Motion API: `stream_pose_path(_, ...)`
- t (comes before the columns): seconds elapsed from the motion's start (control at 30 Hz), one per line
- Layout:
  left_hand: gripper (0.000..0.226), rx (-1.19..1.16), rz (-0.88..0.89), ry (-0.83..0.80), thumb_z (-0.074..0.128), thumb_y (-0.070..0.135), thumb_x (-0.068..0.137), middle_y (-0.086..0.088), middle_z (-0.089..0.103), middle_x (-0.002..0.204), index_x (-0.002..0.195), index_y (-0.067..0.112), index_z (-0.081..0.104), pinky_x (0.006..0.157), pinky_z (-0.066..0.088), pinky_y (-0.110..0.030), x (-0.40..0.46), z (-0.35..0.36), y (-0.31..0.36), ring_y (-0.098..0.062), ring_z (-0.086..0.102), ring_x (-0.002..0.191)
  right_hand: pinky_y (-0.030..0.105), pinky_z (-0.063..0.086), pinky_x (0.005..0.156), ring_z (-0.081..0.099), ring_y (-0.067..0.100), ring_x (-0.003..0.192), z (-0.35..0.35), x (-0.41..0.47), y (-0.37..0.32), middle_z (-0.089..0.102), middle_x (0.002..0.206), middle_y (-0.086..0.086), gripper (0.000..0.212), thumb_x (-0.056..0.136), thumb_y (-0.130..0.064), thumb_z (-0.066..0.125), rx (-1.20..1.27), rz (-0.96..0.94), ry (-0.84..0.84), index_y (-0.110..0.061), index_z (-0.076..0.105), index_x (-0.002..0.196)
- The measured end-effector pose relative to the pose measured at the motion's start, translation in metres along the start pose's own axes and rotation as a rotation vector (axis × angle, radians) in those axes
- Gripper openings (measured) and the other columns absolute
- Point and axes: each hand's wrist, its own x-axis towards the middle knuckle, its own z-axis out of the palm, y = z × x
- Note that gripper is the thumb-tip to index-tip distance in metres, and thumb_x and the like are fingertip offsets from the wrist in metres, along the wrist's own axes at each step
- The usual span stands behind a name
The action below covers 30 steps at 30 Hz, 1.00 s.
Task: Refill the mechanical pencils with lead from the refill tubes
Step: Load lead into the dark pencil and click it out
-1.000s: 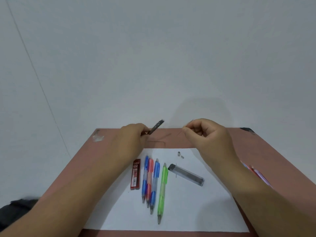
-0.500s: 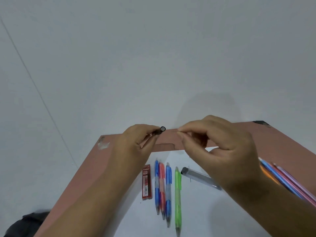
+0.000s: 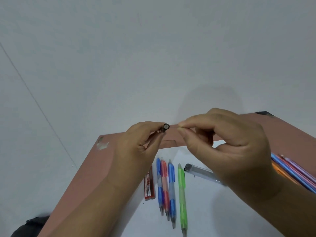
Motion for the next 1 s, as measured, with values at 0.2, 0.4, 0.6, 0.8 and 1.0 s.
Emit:
stream_pose_path(0.2,0.021,-0.015,0.020,0.004,0.064,0.023,0.093,0.020,0.061,0.097,0.106,0.012,0.075,0.087,0.041,-0.002,0.0003,0.0003,-0.0015,0.007,0.055,0.092,0.015,0.048,0.069,0.057,0.006,0.070,-0.0006,-0.0004,-0.0007,0.061,0.081,-0.012,0.011,0.095,-0.015,0.069,0.023,0.003,-0.024,-0.007,0.076,0.100)
stream_pose_path(0.4,0.024,-0.015,0.038,-0.005,0.061,0.024,0.093,0.019,0.061,0.097,0.107,0.012,0.075,0.087,0.041,-0.001,0.0005,0.0004,-0.0016,0.007,0.054,0.092,0.014,0.047,0.070,0.055,0.003,0.071,0.0005,0.0006,0.0012,0.059,0.083,-0.014,0.011,0.093,-0.014,0.072,0.003,0.010,-0.040,-0.007,0.077,0.099)
stream_pose_path(0.6,0.025,-0.026,0.037,-0.037,0.060,0.026,0.094,0.019,0.063,0.100,0.110,0.014,0.075,0.088,0.043,-0.005,0.0008,0.0006,-0.0031,0.004,0.058,0.093,0.008,0.043,0.073,0.049,-0.001,0.072,0.0015,-0.0012,0.0044,0.054,0.084,-0.015,0.012,0.092,-0.015,0.072,-0.089,-0.008,-0.063,-0.007,0.078,0.098)
stream_pose_path(0.8,0.025,-0.027,0.048,-0.041,0.059,0.026,0.093,0.019,0.062,0.099,0.109,0.014,0.075,0.088,0.041,-0.003,0.0015,-0.0003,-0.0012,0.006,0.056,0.093,0.008,0.040,0.072,0.045,0.000,0.069,0.0027,-0.0008,0.0049,0.052,0.081,-0.014,0.011,0.091,-0.014,0.071,-0.112,-0.018,-0.043,-0.005,0.078,0.095)
stream_pose_path(1.0,0.027,-0.017,0.042,-0.066,0.057,0.028,0.094,0.018,0.064,0.099,0.111,0.017,0.075,0.089,0.041,-0.003,0.0011,-0.0012,-0.0008,0.005,0.055,0.094,0.014,0.042,0.064,0.048,0.004,0.063,0.0045,-0.0017,0.0079,0.057,0.069,-0.008,0.005,0.089,-0.009,0.075,-0.125,0.029,-0.046,-0.010,0.079,0.091)
